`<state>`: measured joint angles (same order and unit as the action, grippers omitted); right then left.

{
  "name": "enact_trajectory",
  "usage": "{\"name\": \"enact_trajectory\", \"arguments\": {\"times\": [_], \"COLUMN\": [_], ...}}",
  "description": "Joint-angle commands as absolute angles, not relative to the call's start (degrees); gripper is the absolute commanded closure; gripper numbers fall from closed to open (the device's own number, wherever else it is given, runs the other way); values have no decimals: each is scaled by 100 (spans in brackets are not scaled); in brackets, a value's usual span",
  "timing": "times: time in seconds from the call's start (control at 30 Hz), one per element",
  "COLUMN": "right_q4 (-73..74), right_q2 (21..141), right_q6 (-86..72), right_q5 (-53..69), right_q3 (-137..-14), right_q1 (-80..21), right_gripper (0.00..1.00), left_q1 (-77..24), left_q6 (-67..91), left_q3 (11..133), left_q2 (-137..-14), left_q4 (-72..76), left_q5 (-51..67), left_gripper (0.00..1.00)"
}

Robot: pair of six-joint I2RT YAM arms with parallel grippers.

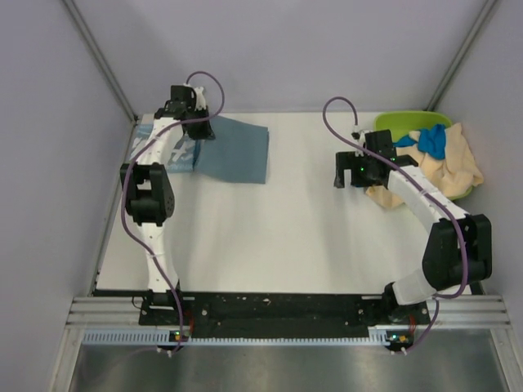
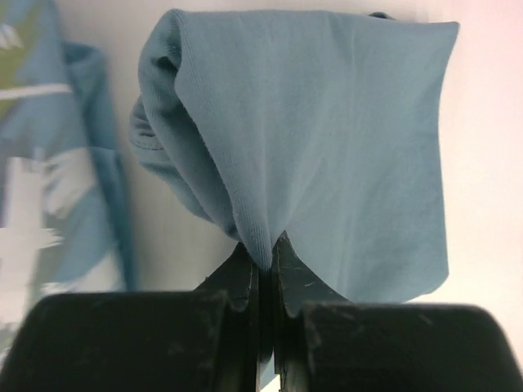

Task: Fold and stack the t-shirts
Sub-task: Put the neatly folded tshirt into the corner of the board with the left arm

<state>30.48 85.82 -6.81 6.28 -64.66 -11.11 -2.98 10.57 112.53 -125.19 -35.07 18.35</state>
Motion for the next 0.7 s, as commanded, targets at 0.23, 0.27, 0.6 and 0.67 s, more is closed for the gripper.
{"name": "enact_trajectory", "arguments": {"times": [0.23, 0.27, 0.6, 0.67], "right_q4": [3164, 3173, 3252, 3261], "right_q2": [8297, 8306, 8288, 8297], "right_q6": [-369, -378, -264, -264], "right_q5": [272, 272, 70, 70], "right_q3": [-6706, -6723, -6697, -6697], "right_q1": [-1055, -1055, -1055, -1055], "right_gripper": [1, 1, 1, 1], "left_q1": [-193, -193, -35, -44], "left_q6": [-1300, -1388, -1889, -2021], "left_q3": [12683, 12691, 12771, 12823], "left_q2": [-12499, -12463, -12103, -12067], "left_q4": [-4482, -4474, -4202, -4157], "left_q5": [-482, -588, -1212, -1353], "left_gripper": [100, 100, 100, 100]}}
